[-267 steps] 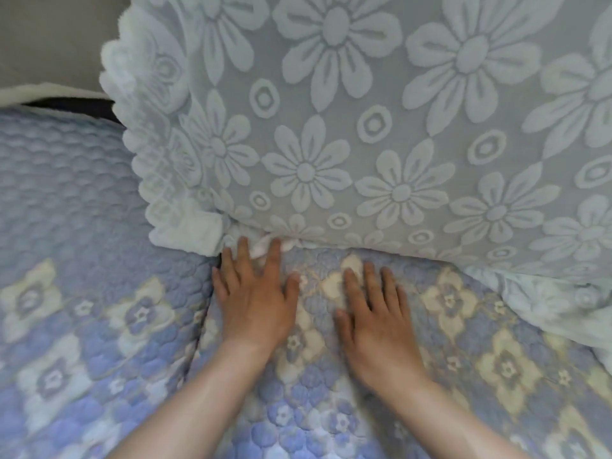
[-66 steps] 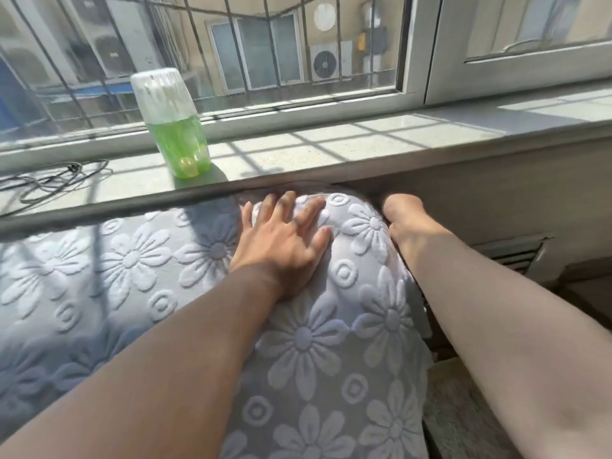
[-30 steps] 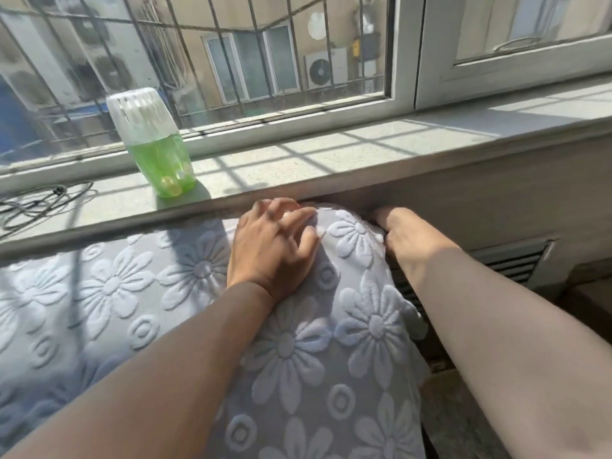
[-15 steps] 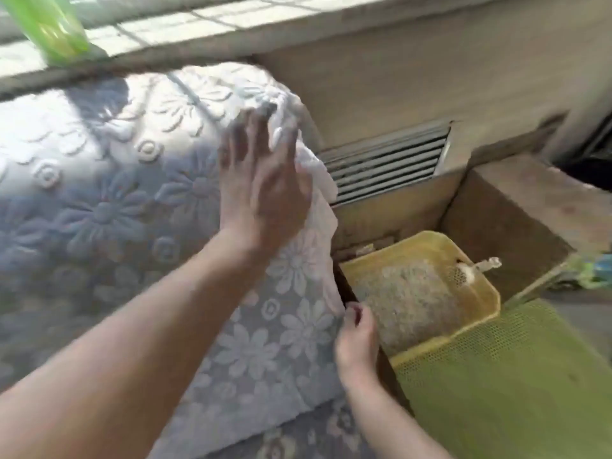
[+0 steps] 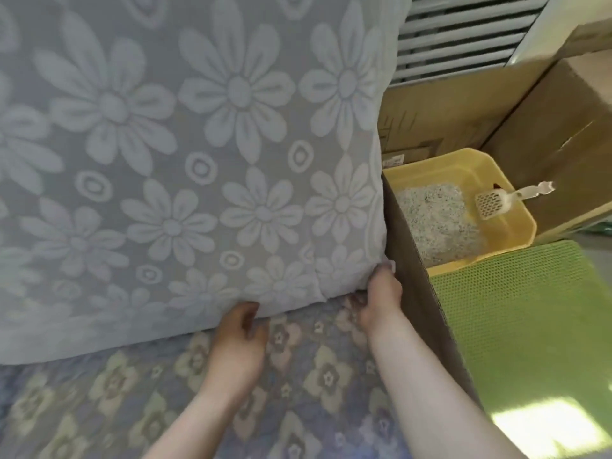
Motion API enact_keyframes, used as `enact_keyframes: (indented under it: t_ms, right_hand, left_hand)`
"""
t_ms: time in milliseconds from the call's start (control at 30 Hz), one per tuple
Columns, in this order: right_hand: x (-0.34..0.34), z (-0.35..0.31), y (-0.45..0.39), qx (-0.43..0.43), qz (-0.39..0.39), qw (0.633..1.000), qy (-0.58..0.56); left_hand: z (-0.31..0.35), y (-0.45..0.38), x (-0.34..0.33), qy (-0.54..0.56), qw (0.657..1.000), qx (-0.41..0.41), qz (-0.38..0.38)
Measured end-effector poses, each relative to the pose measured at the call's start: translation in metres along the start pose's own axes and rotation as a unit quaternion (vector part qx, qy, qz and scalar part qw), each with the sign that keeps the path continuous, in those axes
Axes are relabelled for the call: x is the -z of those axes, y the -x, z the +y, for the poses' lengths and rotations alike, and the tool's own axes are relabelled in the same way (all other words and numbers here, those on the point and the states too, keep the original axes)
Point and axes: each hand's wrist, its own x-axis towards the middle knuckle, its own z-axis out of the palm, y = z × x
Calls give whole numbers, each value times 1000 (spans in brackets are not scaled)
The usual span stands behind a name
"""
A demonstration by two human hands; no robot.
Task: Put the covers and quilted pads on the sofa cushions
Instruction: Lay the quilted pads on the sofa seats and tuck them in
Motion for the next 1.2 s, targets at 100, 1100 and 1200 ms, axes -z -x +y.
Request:
enact_keyframes:
  t_ms: [100, 1100, 1200]
  right_hand:
    - [15, -6, 36, 256, 37, 934, 246]
    - [103, 148, 65, 415, -63, 770, 480]
    - [180, 217, 81, 522, -200, 446, 699]
  left_hand:
    - [6, -2, -1, -56, 996, -65, 34]
    - [-105, 109, -18, -66, 995, -1, -81]
    - [-205, 189, -29, -240, 963, 33, -116]
